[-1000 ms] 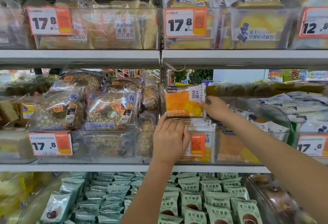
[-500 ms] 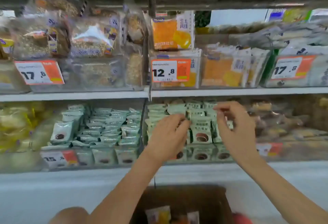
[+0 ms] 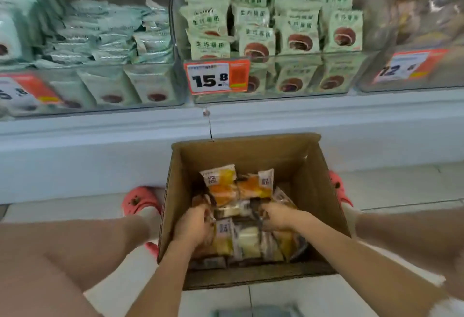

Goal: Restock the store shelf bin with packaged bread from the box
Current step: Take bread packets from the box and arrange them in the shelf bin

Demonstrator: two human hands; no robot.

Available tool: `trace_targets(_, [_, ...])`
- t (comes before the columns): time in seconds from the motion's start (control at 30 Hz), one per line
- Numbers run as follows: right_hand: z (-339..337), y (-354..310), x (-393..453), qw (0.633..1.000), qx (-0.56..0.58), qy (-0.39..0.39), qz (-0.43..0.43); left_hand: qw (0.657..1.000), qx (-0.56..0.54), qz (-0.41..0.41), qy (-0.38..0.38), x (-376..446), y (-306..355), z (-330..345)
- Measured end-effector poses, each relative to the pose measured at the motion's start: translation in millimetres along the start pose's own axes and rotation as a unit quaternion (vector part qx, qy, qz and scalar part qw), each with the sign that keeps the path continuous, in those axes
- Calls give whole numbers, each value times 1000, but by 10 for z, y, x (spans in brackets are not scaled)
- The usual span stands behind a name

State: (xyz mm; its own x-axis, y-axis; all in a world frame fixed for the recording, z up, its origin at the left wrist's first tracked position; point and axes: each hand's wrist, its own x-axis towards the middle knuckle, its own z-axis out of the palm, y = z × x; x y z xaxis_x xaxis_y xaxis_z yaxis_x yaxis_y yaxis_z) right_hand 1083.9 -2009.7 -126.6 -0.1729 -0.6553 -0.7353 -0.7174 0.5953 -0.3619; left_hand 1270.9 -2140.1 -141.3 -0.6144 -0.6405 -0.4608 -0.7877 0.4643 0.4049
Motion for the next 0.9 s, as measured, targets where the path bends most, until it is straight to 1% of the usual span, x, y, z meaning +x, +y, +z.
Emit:
trace_targets(0.07, [163, 39, 226, 998, -31, -42, 34, 1000, -14, -17, -6, 12, -161, 132])
trace_targets(0.1, [247, 70, 327, 997, -52, -45, 45, 1000, -17, -17, -15, 20, -180, 188])
trace_targets(0.17, [417, 141, 494, 994, -92, -16, 61, 999, -20, -15, -30, 37, -153, 274])
trace_targets(0.2, [514, 182, 565, 993, -95, -9, 66, 999, -22, -16, -34, 50, -138, 314])
trace_targets(0.27, [684, 234, 654, 994, -82, -12, 75, 999, -24, -20, -44, 79, -136, 368])
trace_targets(0.3, [746, 257, 690, 993, -95, -13, 74, 998, -24, -23, -49, 94, -151, 389])
trace_targets(0.4, [783, 217, 734, 985, -160, 21, 61, 997, -37, -48, -52, 132, -208, 429])
trace_targets(0.47, [739, 137, 763, 984, -164, 34, 64, 996, -43, -63, -55, 149, -220, 445])
trace_targets(0.53, [703, 77, 780, 988, -124, 49, 77, 995, -42, -65, -63, 156, -217, 465])
trace_targets(0.6, [699, 77, 782, 994, -7, 66, 81, 995, -36, -60, -67, 141, -191, 462])
trace_targets(0.67, [675, 66, 718, 986, 106, 100, 76, 995, -20, -48, -82, 117, -177, 464])
trace_targets(0.73, [609, 34, 586, 973, 170, 141, 65, 994, -11, -36, -101, 97, -150, 471])
trace_targets(0.77, [560, 2, 484, 965, 200, 158, 59, 993, -27, -42, -105, 78, -119, 473])
trace_targets(0.83, [453, -111, 245, 954, 233, 182, 40, 984, -118, -79, -106, 37, -33, 469])
trace_targets(0.87, [397, -173, 114, 954, 224, 196, 25, 969, -188, -112, -116, 9, 22, 449])
trace_targets(0.9, [348, -242, -13, 957, 200, 208, 9, 937, -271, -159, -149, -38, 106, 387])
